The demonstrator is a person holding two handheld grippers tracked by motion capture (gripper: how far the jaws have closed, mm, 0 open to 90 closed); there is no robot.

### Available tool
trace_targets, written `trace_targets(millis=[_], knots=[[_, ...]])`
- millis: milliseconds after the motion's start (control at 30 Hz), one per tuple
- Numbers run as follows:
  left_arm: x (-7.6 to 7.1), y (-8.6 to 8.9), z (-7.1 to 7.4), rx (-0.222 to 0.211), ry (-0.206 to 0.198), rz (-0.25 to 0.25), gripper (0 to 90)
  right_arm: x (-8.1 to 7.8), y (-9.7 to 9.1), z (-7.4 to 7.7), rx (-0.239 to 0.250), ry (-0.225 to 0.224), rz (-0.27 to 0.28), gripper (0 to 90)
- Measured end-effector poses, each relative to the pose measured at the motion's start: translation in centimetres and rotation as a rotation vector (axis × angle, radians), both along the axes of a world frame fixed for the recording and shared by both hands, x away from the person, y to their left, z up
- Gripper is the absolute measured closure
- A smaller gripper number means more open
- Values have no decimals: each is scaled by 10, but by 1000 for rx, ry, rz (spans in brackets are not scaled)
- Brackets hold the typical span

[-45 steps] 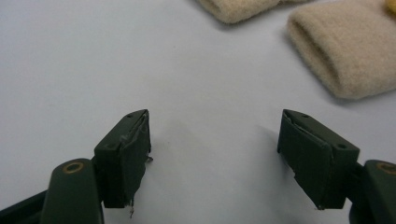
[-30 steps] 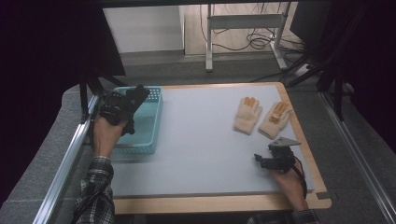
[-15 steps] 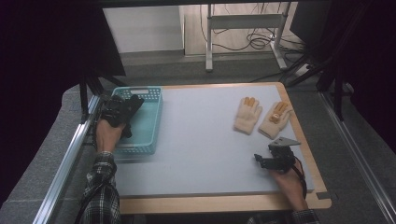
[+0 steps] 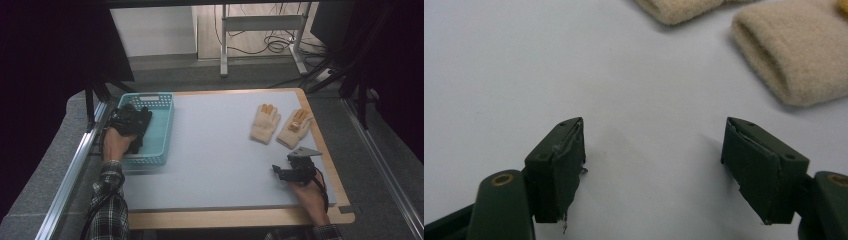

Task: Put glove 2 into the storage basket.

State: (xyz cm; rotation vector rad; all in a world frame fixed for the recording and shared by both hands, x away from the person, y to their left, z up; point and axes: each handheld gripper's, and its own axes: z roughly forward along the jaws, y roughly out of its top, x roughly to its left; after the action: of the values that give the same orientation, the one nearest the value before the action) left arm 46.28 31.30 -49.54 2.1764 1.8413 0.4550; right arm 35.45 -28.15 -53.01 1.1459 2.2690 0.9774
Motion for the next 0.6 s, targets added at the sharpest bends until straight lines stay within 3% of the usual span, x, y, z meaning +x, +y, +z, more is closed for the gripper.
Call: trace_targets(millis=[100, 267, 500, 600], knots=[[-7, 3, 8, -42, -39, -7, 178, 0, 0, 0, 0, 0, 0, 252], [-17, 4, 20, -112, -106, -37, 115, 0, 0, 0, 0, 1, 0, 252], [-33, -2, 30, -250, -199, -95, 58, 0, 0, 0, 0, 1, -1, 252], [-39, -9, 34, -270, -225, -130, 45, 0, 0, 0, 0, 1, 0, 252]])
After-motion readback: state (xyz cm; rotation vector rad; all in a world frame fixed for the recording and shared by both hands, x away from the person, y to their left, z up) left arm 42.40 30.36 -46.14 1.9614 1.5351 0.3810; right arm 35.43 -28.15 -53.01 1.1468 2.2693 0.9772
